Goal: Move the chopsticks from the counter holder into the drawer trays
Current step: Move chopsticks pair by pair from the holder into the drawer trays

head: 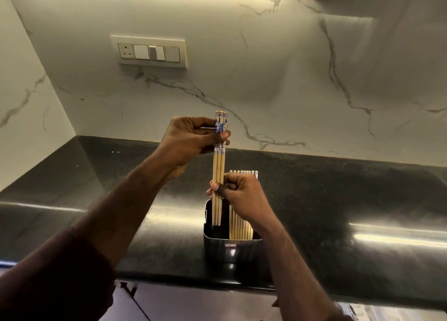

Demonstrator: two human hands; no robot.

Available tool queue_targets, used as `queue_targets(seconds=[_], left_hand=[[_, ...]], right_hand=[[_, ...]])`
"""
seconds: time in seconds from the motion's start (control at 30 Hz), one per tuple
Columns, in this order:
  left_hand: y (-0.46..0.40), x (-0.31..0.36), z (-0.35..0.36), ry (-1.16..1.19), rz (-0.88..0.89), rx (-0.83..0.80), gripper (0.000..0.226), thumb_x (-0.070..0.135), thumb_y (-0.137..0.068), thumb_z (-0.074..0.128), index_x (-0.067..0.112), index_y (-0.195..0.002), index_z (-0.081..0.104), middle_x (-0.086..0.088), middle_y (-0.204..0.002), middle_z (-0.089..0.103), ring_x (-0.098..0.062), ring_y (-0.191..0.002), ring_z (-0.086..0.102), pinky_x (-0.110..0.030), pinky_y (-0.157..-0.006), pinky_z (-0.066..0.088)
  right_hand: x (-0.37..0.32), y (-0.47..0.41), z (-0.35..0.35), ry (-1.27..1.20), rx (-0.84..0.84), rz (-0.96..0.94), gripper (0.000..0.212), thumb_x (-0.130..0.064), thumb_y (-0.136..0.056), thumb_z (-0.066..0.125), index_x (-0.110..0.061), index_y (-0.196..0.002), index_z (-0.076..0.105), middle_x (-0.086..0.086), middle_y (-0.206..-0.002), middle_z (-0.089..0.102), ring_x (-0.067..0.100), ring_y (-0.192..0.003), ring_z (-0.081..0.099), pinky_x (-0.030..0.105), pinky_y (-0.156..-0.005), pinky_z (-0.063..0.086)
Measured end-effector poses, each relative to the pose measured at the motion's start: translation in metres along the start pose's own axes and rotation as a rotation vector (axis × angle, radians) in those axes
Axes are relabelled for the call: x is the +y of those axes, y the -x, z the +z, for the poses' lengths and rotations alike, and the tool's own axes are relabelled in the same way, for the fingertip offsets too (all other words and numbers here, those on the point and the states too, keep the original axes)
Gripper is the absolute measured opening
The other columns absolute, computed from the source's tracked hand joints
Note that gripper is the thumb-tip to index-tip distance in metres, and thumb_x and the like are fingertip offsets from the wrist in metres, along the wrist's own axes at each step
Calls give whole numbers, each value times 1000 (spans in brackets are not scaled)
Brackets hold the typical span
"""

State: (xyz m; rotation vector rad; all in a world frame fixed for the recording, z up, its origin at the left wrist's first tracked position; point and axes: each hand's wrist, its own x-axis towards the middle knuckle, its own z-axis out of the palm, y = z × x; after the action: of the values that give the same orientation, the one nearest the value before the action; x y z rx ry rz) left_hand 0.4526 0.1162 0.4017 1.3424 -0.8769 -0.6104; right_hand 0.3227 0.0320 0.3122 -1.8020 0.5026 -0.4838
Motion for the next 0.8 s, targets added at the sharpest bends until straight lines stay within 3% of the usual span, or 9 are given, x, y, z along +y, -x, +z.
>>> queue_targets(seconds=[0.17,0.33,0.5,0.6,0.8], left_hand=[[41,21,3,-54,37,-49,27,6,-77,73,5,-103,69,-10,-93,76,-24,-85,74,-31,-77,60],[94,33,8,-14,43,-74,21,9,-76,74,10,-97,72,-10,-93,76,-25,-87,74,-34,-79,60],[144,27,30,48,-20,-134,20,9,-77,73,10,-96,72,-8,-89,77,-19,-83,74,-28,-73,60],[170,22,50,101,-66,-173,24,8,-77,73,6,-100,71,-9,-91,76,-20,-84,74,-30,-75,61],[213,14,112,183,-90,-210,37,13,-67,73,4,-103,69,-11,-93,76,-23,-87,74,-30,-76,60]], right_hand=[[-28,43,3,12,22,-23,20,-17,-91,65,-5,-106,70,5,-91,76,9,-82,73,18,-71,55],[-43,104,16,-27,58,-4,20,-14,-90,66,-2,-106,69,8,-92,76,11,-82,74,24,-74,59],[-33,167,21,-26,120,54,17,-13,-89,68,-2,-103,71,10,-94,76,16,-87,74,35,-84,59],[-25,202,13,13,138,75,20,-14,-90,66,-1,-105,70,9,-96,75,14,-87,74,30,-82,59],[-7,265,-24,13,190,158,21,-16,-89,69,-2,-104,71,11,-93,76,19,-86,74,41,-85,60]])
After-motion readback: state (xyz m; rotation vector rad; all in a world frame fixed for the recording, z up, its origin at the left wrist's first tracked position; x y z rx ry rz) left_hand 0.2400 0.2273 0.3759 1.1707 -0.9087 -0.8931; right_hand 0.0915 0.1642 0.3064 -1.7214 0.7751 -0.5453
